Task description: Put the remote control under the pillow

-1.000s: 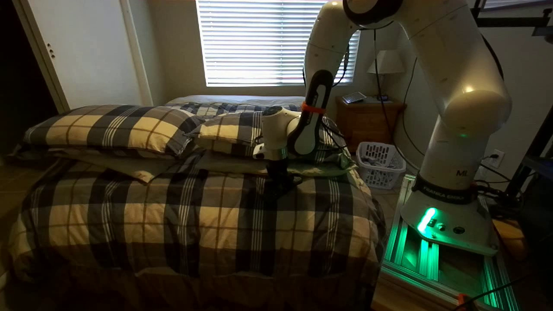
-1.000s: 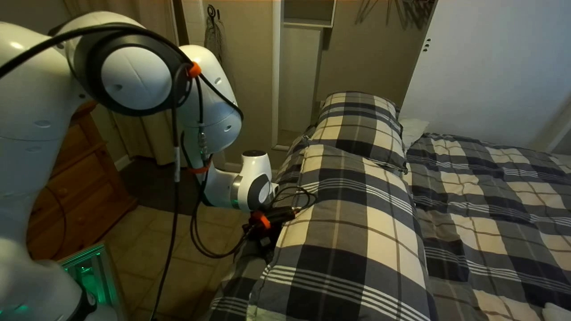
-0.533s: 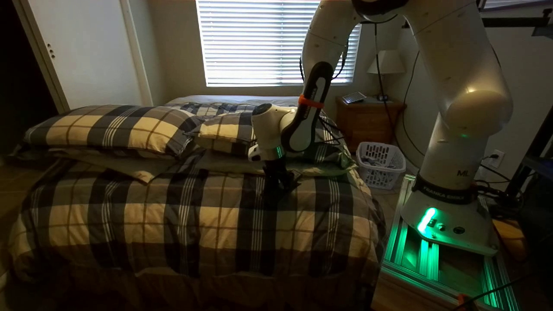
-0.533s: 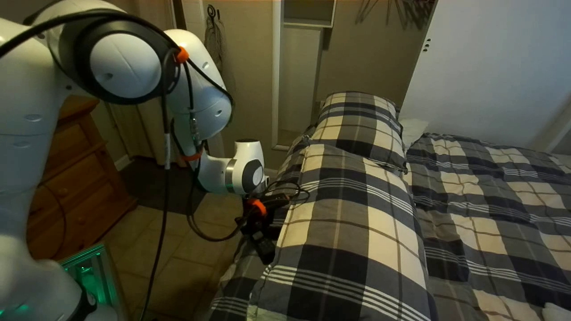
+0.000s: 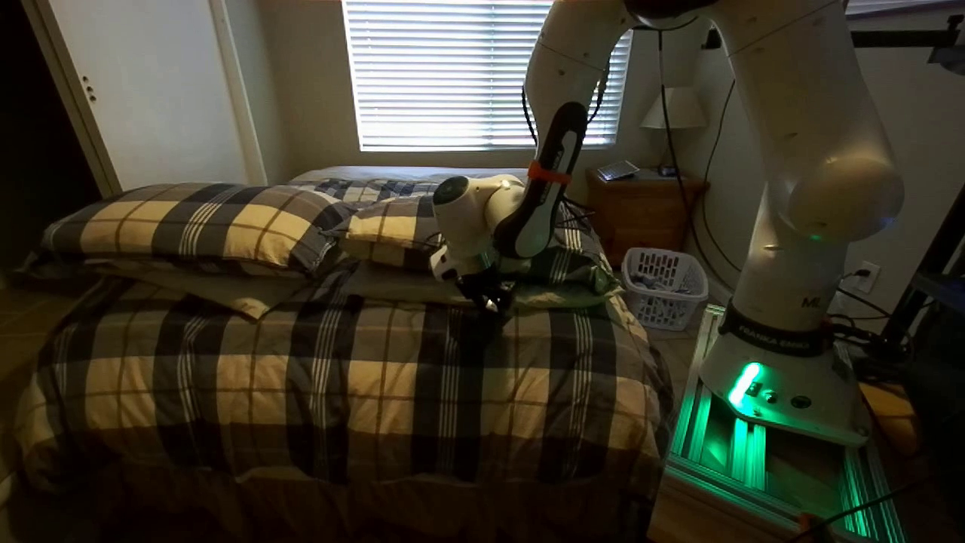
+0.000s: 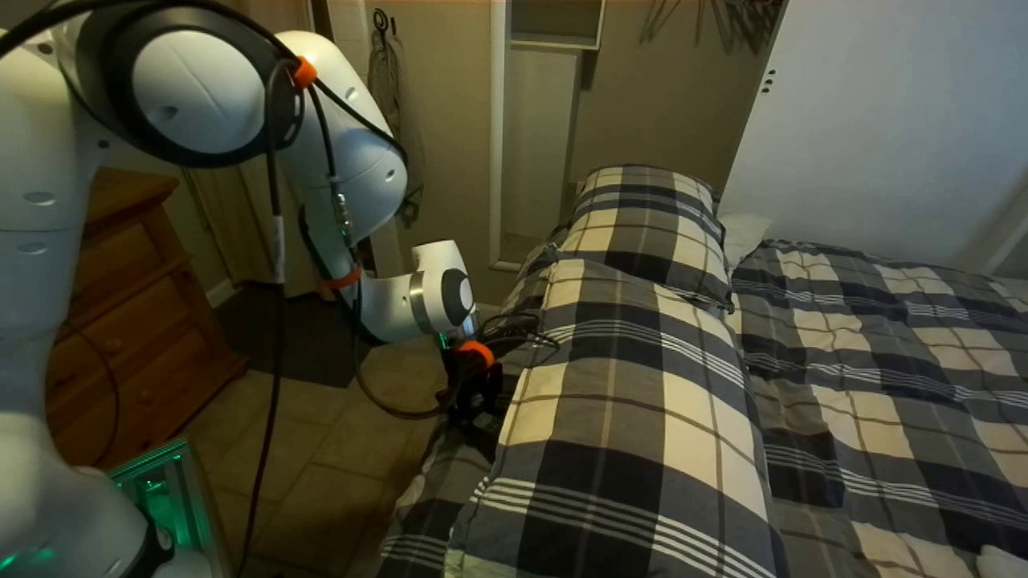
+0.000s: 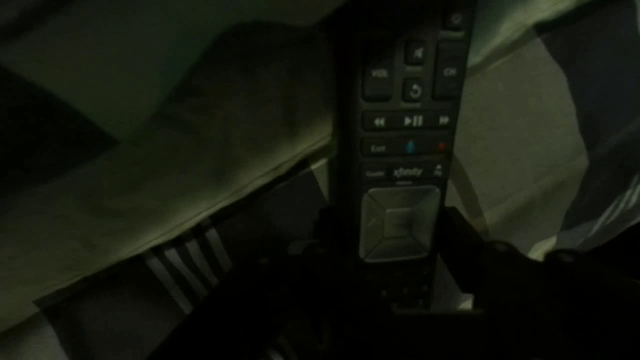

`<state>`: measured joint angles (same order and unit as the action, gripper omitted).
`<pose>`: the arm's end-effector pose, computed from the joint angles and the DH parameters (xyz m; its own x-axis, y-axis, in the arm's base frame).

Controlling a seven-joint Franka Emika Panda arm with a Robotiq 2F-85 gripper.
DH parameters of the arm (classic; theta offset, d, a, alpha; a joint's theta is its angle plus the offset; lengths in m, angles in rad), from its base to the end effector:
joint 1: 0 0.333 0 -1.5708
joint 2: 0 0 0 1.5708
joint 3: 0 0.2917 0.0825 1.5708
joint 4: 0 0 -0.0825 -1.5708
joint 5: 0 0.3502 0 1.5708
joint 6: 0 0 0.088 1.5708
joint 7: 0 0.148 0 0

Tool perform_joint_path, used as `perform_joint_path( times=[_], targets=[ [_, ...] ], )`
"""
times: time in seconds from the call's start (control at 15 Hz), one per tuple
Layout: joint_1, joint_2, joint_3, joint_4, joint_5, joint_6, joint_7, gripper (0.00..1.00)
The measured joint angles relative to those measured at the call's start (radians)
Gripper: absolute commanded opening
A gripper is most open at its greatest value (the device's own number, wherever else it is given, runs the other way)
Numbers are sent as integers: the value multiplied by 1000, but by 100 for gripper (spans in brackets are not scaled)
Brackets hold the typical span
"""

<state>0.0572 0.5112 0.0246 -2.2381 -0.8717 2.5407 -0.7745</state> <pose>0.4828 0.0324 0.0935 -0.0608 0.9045 -0.4221 0.9981 0.0603 -0.0144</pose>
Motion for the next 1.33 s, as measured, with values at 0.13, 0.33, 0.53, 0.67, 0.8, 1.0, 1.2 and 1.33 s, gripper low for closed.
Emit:
perform_joint_path(
  times=[0.13, 0.33, 0.53, 0.67, 0.8, 1.0, 1.2, 1.33],
  targets=[
    [0, -9, -9, 3, -87, 5, 2, 28],
    [-4, -31, -17, 3, -195, 15, 4, 28],
    [-12, -47, -20, 3, -273, 22, 8, 28],
    [-26, -54, -21, 0, -300, 38, 9, 28],
    [-53, -59, -21, -6, -305, 91, 9, 28],
    [-99, -79, -31, -14, -316, 212, 30, 28],
    [-131, -106, -55, -28, -319, 343, 88, 28],
    [-152, -111, -62, -37, -311, 408, 132, 28]
  ],
)
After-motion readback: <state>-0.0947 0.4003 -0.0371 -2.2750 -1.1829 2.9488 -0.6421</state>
